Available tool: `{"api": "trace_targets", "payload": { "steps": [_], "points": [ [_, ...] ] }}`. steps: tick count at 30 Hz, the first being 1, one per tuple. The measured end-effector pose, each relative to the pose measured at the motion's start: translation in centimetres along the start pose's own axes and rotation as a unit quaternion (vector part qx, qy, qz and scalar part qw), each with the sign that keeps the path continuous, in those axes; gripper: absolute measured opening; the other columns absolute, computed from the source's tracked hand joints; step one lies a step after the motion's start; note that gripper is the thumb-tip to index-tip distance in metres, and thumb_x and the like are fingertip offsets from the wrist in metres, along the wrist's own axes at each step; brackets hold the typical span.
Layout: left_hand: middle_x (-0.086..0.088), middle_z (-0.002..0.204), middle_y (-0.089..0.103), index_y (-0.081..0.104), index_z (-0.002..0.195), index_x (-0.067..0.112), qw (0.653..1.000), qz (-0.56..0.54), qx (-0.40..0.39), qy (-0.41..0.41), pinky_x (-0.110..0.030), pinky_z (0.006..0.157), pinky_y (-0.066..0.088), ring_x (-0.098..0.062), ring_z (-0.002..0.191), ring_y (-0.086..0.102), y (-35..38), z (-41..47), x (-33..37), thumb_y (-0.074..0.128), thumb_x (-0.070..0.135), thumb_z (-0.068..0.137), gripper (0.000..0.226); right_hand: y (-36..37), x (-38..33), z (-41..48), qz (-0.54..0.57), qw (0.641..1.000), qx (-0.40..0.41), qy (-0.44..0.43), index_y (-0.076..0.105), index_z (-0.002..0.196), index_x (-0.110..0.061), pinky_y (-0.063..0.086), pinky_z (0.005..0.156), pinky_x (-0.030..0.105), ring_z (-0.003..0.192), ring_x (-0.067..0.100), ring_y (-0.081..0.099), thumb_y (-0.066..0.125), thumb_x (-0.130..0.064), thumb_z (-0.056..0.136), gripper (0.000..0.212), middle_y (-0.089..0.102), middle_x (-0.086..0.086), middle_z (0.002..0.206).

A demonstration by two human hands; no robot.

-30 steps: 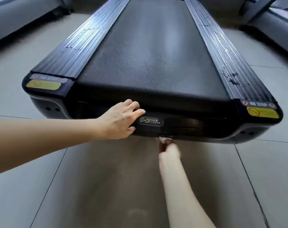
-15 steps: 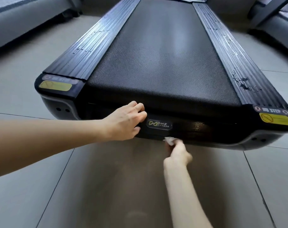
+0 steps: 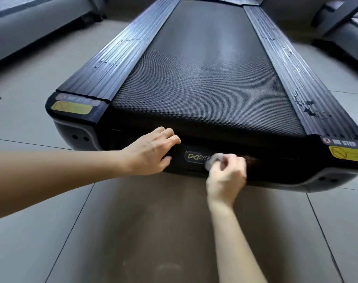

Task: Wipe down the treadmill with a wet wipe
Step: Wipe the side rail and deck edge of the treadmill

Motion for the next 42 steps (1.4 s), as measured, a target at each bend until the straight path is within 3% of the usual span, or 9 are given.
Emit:
{"api": "trace_targets", "payload": {
  "steps": [5, 13, 18, 23, 28, 32, 36, 40, 42],
  "points": [
    [-0.005, 0.114, 0.056, 0.059, 0.125, 0.010, 1.000, -0.017, 0.001, -0.009, -0.043, 0.093, 0.052, -0.025, 0.102, 0.054, 0.1, 0.1, -0.4, 0.063, 0.018, 0.082, 0.044, 5.6, -7.1, -5.2, -0.012, 0.948, -0.217, -0.233, 0.063, 0.080, -0.010, 0.048, 0.069, 0.040, 0.080, 0.031, 0.055, 0.068, -0.012, 0.085, 0.008, 0.054, 0.010, 0.087],
    [-0.006, 0.117, 0.057, 0.064, 0.126, 0.010, 0.997, 0.074, 0.019, 0.011, -0.039, 0.085, 0.047, -0.026, 0.102, 0.055, 0.3, -0.8, -1.0, 0.070, 0.026, 0.076, 0.053, -2.4, 3.0, 4.2, -0.159, 0.985, 0.022, -0.068, 0.060, 0.083, -0.007, 0.043, 0.071, 0.046, 0.082, 0.041, 0.057, 0.060, -0.008, 0.084, 0.001, 0.057, 0.017, 0.086],
    [-0.002, 0.108, 0.054, 0.056, 0.119, 0.016, 0.995, -0.038, 0.034, -0.085, -0.036, 0.094, 0.047, -0.024, 0.104, 0.057, 0.5, -0.7, -1.6, 0.063, 0.026, 0.083, 0.039, 4.4, -5.5, -1.7, -0.081, 0.982, -0.088, -0.147, 0.060, 0.082, -0.012, 0.048, 0.072, 0.044, 0.080, 0.034, 0.056, 0.052, -0.015, 0.087, 0.010, 0.058, 0.011, 0.084],
    [0.003, 0.097, 0.054, 0.052, 0.105, 0.018, 0.992, -0.077, 0.008, -0.103, -0.031, 0.085, 0.045, -0.020, 0.093, 0.058, 0.8, -1.6, -2.1, 0.059, 0.023, 0.081, 0.025, 5.7, -8.4, -3.8, -0.046, 0.945, -0.209, -0.248, 0.071, 0.094, -0.010, 0.052, 0.075, 0.042, 0.085, 0.032, 0.056, 0.046, -0.017, 0.089, 0.026, 0.058, 0.011, 0.091],
    [0.008, 0.095, 0.058, 0.061, 0.105, 0.017, 0.985, -0.152, 0.059, -0.050, -0.020, 0.078, 0.046, -0.006, 0.080, 0.053, -0.2, 0.2, 1.2, 0.070, 0.019, 0.088, 0.019, 0.5, -2.5, 0.8, -0.058, 0.980, -0.128, -0.141, 0.072, 0.094, -0.003, 0.049, 0.081, 0.038, 0.088, 0.031, 0.056, 0.049, 0.000, 0.080, 0.027, 0.058, 0.011, 0.096],
    [0.005, 0.094, 0.066, 0.065, 0.101, 0.016, 0.974, -0.211, 0.053, -0.063, -0.027, 0.081, 0.052, -0.011, 0.086, 0.061, 1.2, 3.6, 4.4, 0.068, 0.020, 0.086, 0.017, 1.5, -3.8, 0.6, 0.100, 0.967, -0.231, -0.048, 0.077, 0.099, -0.008, 0.052, 0.083, 0.026, 0.087, 0.016, 0.064, 0.042, 0.001, 0.083, 0.040, 0.068, 0.001, 0.093],
    [0.005, 0.088, 0.066, 0.066, 0.092, 0.018, 0.975, -0.186, 0.045, -0.111, -0.036, 0.078, 0.052, -0.017, 0.083, 0.061, 1.9, 5.1, 4.0, 0.072, 0.024, 0.085, 0.011, 1.1, -1.9, 2.5, 0.204, 0.940, -0.253, 0.101, 0.073, 0.092, -0.021, 0.062, 0.080, 0.043, 0.079, 0.015, 0.074, 0.042, 0.001, 0.086, 0.039, 0.076, -0.002, 0.083],
    [-0.001, 0.083, 0.058, 0.064, 0.086, 0.012, 0.990, -0.123, 0.023, -0.072, -0.038, 0.066, 0.051, -0.025, 0.073, 0.059, 1.8, 4.7, 4.1, 0.066, 0.014, 0.085, 0.003, -0.3, -2.9, 5.4, 0.034, 0.975, -0.214, -0.046, 0.072, 0.090, -0.016, 0.057, 0.077, 0.038, 0.081, 0.021, 0.069, 0.053, -0.008, 0.088, 0.020, 0.073, -0.002, 0.084],
    [-0.002, 0.081, 0.055, 0.062, 0.082, 0.012, 0.990, -0.098, 0.012, -0.100, -0.038, 0.062, 0.050, -0.027, 0.070, 0.058, 1.5, 3.4, 3.0, 0.063, 0.016, 0.084, 0.005, 0.5, -4.5, 5.0, -0.058, 0.937, -0.257, -0.230, 0.069, 0.091, -0.012, 0.054, 0.070, 0.037, 0.084, 0.026, 0.063, 0.058, -0.008, 0.083, 0.014, 0.066, 0.003, 0.090]
  ]
}}
Point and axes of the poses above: each hand's wrist, its own z-axis towards the middle knuckle, its own y-axis out of the palm, x = y × z, the point moved 6 cm from there along z, towards the middle knuckle
